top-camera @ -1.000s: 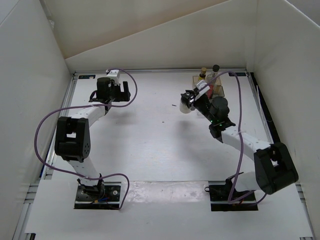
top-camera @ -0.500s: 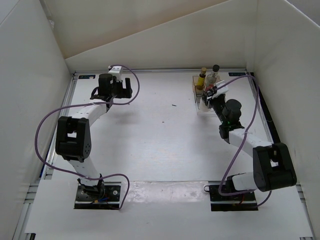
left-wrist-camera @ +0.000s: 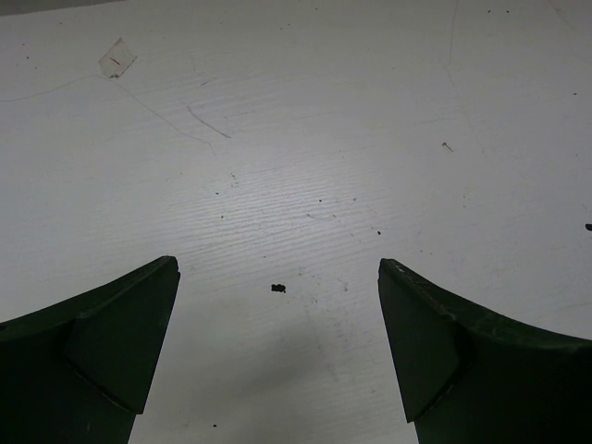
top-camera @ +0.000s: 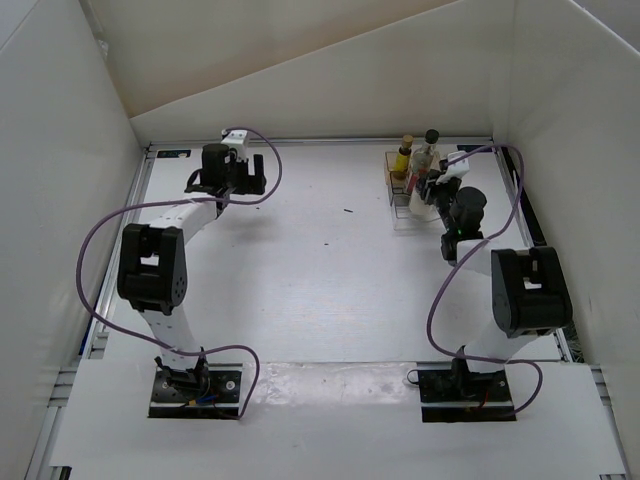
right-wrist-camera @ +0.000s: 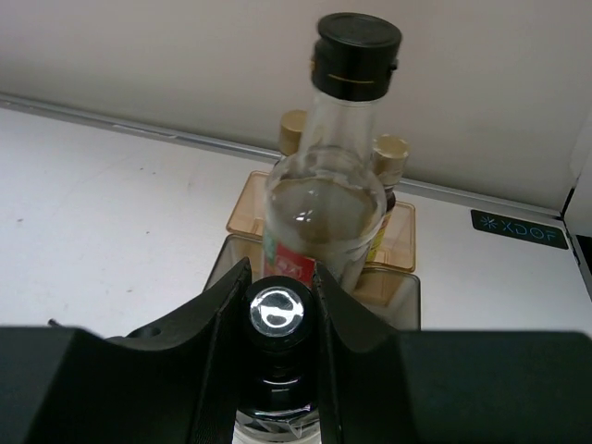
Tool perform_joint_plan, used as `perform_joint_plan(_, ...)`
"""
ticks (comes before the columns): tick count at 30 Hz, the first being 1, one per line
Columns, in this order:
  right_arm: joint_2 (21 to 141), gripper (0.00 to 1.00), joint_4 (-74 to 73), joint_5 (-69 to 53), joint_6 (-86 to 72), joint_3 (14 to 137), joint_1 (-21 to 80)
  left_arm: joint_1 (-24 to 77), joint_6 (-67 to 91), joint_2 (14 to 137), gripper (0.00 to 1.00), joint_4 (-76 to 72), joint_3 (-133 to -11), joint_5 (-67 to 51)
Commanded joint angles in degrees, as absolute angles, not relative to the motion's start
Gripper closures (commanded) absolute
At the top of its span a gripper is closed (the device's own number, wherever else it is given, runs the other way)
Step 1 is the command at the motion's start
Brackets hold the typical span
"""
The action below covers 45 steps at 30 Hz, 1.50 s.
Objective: Organize the condiment bottles
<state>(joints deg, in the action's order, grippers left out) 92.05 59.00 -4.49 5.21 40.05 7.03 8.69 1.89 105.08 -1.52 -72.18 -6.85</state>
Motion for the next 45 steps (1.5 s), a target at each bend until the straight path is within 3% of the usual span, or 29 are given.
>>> perform_joint_plan(1,93.4,1.00,69.2,-4.1,3.6,45.3,6.2,9.0,1.1,105.4,0.00,-1.0,-75.1,-6.6)
perform_joint_plan(12,100.4,1.00,70.0,-4.3,2.3,47.6,6.0,9.0,1.1,107.5,0.00,-0.5,-76.4,-6.6)
perform_joint_plan(32,101.0,0.99,75.9,2.4,3.6,36.4,11.1,9.3,2.4,106.8,0.00,-3.9,-72.6,-5.1)
perform_joint_plan(34,100.6,0.81,76.5,3.4,3.6,35.7,11.3,9.7,2.5,106.9,0.00,-4.2,-72.6,-4.3)
perform_joint_plan(35,100.5,0.64,76.4,3.6,3.6,35.5,11.6,9.8,2.5,107.0,0.00,-4.0,-72.8,-4.0)
perform_joint_plan(36,100.6,0.58,76.3,4.0,3.8,35.2,11.7,9.9,2.5,107.0,0.00,-3.8,-72.8,-4.0)
perform_joint_plan(40,99.7,0.42,76.4,5.4,4.8,35.2,12.2,10.3,2.1,107.7,0.00,-1.5,-73.8,-3.7)
perform_joint_plan(42,99.3,0.30,76.3,6.4,5.9,35.0,12.7,10.5,2.0,107.6,0.00,-1.0,-74.0,-3.8)
perform_joint_plan(45,97.8,0.28,76.2,7.5,6.9,34.5,13.2,10.8,2.2,106.4,0.00,-1.1,-73.1,-3.4)
